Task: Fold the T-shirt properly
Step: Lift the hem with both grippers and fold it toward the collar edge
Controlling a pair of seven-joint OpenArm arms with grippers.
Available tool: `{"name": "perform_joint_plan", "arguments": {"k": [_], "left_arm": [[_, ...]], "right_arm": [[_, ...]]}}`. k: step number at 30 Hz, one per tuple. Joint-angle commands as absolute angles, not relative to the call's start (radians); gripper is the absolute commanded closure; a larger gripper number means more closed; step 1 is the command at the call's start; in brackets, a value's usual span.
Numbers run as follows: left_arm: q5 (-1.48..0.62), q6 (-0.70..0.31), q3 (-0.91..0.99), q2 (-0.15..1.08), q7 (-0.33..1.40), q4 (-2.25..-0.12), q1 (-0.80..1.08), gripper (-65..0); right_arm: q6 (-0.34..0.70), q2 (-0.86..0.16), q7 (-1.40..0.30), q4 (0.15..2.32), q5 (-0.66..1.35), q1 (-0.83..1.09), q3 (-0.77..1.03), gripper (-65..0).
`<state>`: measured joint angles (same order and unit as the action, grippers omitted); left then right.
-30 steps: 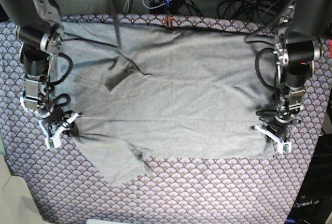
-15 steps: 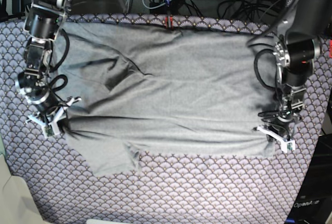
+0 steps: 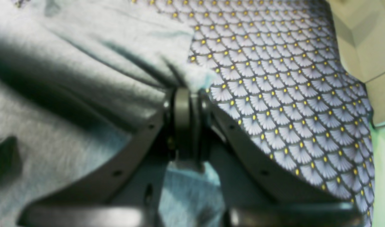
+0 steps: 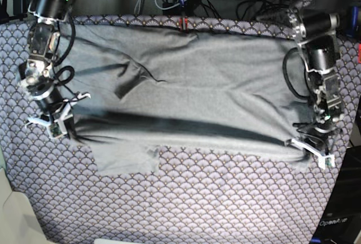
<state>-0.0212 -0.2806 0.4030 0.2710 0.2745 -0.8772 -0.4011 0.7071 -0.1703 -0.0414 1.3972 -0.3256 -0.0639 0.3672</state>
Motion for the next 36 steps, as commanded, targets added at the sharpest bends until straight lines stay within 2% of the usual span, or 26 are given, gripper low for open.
{"name": "perform_joint_plan", "arguments": {"k": [1, 5, 9, 14, 21, 28, 36], "left_arm": [[-0.028, -0.277, 0.404, 0.271, 0.272, -0.961, -0.404, 0.0], [-0.028, -0.277, 0.401, 0.242, 0.369, -1.185, -0.306, 0.0], [-0.028, -0.277, 0.404, 0.229, 0.409, -1.279, -0.242, 0.0], [-0.028, -0.277, 0.409, 0.234, 0.401, -1.290, -0.163, 0.0], [-0.030, -0.280, 0.547, 0.229, 0.406, -1.290, -0.137, 0.0], [-0.027, -0.456, 0.631, 0.228, 0.410, -1.291, -0.114, 0.0], [-0.024, -0.475, 0.628, 0.211, 0.409, -1.279, -0.048, 0.0]], "right_arm": [[0.698, -0.185, -0.015, 1.432, -0.309, -0.065, 0.372, 0.0], [0.698, -0.182, -0.015, 1.497, -0.306, -0.010, 0.372, 0.0], [0.698, -0.160, -0.015, 1.557, -0.306, 0.036, 0.398, 0.0], [0.698, -0.142, -0.010, 1.595, -0.306, 0.082, 0.432, 0.0], [0.698, -0.143, -0.008, 1.616, -0.306, 0.142, 0.458, 0.0], [0.698, -0.113, -0.008, 1.658, -0.306, 0.168, 0.519, 0.0], [0.698, -0.088, -0.007, 1.672, -0.306, 0.225, 0.533, 0.0]]}}
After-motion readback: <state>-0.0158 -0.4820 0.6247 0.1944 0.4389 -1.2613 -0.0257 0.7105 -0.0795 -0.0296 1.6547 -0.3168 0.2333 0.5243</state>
